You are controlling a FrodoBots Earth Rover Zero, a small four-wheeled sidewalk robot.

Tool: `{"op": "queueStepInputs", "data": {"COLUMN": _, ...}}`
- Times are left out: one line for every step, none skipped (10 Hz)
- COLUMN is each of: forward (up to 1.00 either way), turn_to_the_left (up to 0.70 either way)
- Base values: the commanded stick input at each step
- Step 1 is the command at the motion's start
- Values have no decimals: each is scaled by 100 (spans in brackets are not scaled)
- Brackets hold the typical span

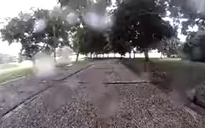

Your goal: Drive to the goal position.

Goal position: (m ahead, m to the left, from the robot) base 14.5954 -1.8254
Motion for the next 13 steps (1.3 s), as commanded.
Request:
{"op": "queueStepInputs", "data": {"forward": 70, "turn_to_the_left": 0}}
{"op": "queueStepInputs", "data": {"forward": 70, "turn_to_the_left": 0}}
{"op": "queueStepInputs", "data": {"forward": 70, "turn_to_the_left": 0}}
{"op": "queueStepInputs", "data": {"forward": 70, "turn_to_the_left": 0}}
{"op": "queueStepInputs", "data": {"forward": 70, "turn_to_the_left": 0}}
{"op": "queueStepInputs", "data": {"forward": 70, "turn_to_the_left": 0}}
{"op": "queueStepInputs", "data": {"forward": 70, "turn_to_the_left": 0}}
{"op": "queueStepInputs", "data": {"forward": 70, "turn_to_the_left": 0}}
{"op": "queueStepInputs", "data": {"forward": 70, "turn_to_the_left": 0}}
{"op": "queueStepInputs", "data": {"forward": 70, "turn_to_the_left": 0}}
{"op": "queueStepInputs", "data": {"forward": 70, "turn_to_the_left": 0}}
{"op": "queueStepInputs", "data": {"forward": 70, "turn_to_the_left": 0}}
{"op": "queueStepInputs", "data": {"forward": 70, "turn_to_the_left": 0}}
